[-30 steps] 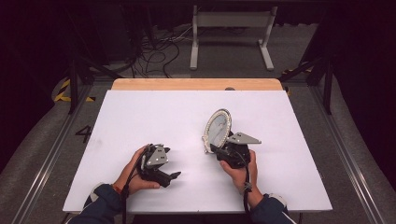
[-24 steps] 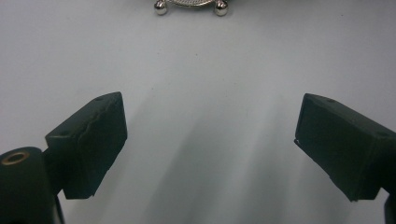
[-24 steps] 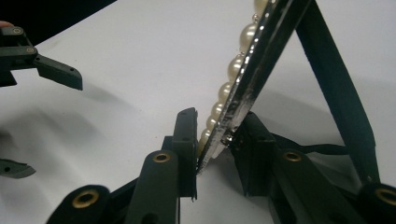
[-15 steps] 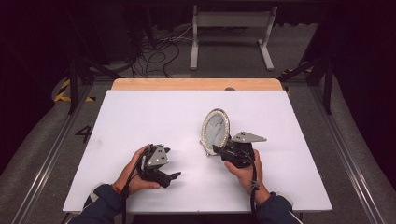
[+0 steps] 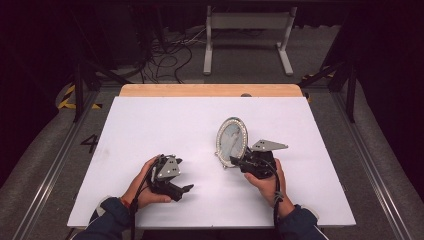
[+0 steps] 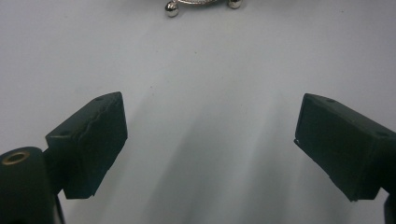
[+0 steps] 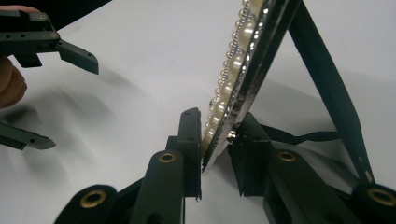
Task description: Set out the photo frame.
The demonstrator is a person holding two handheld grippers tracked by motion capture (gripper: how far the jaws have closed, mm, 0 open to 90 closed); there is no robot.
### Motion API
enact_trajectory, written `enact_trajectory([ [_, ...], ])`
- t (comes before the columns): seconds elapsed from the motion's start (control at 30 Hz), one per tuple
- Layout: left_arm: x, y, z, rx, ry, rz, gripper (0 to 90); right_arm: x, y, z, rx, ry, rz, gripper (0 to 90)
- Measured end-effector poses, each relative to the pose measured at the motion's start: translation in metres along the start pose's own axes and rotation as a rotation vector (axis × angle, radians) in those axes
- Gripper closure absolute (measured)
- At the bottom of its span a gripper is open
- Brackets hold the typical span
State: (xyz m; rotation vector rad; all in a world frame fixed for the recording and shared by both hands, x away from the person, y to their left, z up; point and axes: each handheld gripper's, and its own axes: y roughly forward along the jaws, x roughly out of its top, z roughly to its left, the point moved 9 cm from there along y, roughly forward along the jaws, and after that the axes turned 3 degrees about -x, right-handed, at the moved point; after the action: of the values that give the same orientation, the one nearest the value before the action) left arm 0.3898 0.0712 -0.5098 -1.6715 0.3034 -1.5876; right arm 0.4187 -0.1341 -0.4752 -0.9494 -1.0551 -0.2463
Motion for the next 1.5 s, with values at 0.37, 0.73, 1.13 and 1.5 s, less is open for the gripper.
enact_trajectory([
  [0.37,-0.001,0.001,-0.001,0.003,0.006,0.009,9.7,0.001,0.003,0.0,-0.055,0.004,-0.027,63.2],
  [0.73,0.001,0.001,0.002,0.008,-0.023,-0.015,8.9,-0.002,0.022,0.002,-0.138,0.087,-0.114,56.1],
  [1.13,0.0,0.002,0.001,0.004,-0.031,-0.008,8.9,-0.004,0.027,0.002,-0.083,0.105,-0.118,78.3],
  [1.5,0.001,0.005,-0.001,-0.014,-0.034,-0.013,8.7,-0.006,0.019,-0.001,0.028,0.075,-0.039,80.4],
])
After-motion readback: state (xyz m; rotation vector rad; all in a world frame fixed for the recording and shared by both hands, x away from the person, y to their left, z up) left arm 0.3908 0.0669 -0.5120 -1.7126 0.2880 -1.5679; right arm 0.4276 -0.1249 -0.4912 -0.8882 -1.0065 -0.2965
